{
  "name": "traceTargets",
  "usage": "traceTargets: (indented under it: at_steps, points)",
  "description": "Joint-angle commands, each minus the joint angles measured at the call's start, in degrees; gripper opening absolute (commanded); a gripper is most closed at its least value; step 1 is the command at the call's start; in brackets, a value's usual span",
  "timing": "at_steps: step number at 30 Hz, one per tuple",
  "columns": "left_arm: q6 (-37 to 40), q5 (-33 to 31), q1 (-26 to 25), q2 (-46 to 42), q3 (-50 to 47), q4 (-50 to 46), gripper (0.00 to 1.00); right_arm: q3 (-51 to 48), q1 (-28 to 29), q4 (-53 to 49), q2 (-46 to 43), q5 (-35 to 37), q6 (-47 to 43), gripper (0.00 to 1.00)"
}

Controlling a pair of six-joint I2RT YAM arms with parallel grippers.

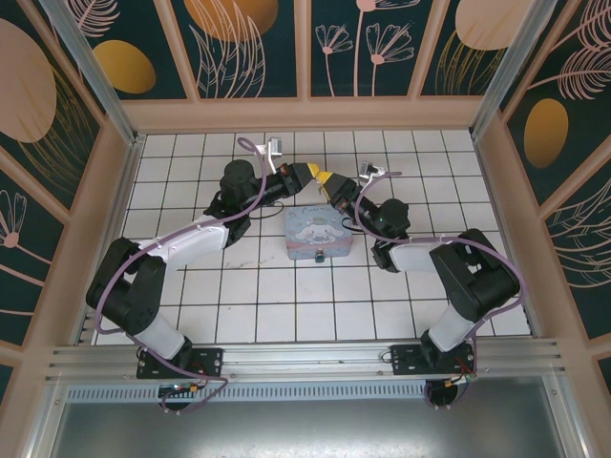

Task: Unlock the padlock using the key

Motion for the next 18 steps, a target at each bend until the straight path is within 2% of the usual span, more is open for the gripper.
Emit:
traceTargets:
  at_steps: [1,11,18]
  points:
    - [-0.14,-0.14,-0.16,-0.92,-0.33,2.29,0.0,0.06,0.37,4.47,0.47,-1.26,0.27,0.31]
    - [0.05,-0.36,-0.16,-0.58,-0.33,1.33,0.0,-1.28,0.37,4.82,-0.54,-2.14,-0.26,0.33]
    - [0.17,-0.41,-0.15,-0.4,-0.33,1.14,0.0,-2.15,0.37,4.62,-1.14,-2.14,-0.43,0.29]
